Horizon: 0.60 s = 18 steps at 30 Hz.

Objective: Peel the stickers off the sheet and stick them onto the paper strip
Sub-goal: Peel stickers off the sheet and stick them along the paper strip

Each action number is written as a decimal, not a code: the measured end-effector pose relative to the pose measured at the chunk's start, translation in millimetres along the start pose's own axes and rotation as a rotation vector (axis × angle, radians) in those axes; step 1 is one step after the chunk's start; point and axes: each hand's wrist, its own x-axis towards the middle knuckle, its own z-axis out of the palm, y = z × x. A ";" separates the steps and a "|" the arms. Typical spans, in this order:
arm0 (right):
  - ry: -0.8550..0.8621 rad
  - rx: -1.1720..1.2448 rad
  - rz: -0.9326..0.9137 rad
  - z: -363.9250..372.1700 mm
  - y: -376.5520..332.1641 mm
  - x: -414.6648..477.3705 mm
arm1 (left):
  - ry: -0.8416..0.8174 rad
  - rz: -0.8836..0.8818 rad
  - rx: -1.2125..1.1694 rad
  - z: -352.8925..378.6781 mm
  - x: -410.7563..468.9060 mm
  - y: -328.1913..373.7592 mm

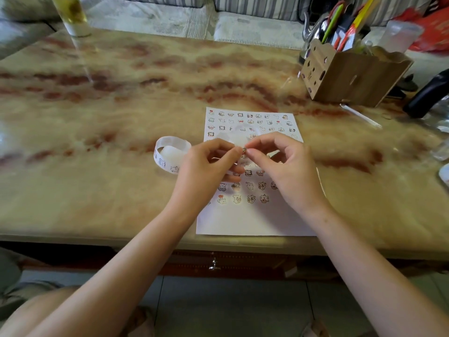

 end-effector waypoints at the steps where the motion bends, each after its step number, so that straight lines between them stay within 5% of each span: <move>1: 0.002 -0.012 -0.005 0.1 -0.2 -0.5 | -0.003 -0.005 0.002 0.2 -0.2 -0.6; 18: -0.025 -0.082 -0.049 -4.6 1.6 -1.2 | -0.036 -0.049 -0.012 -1.7 1.8 -0.3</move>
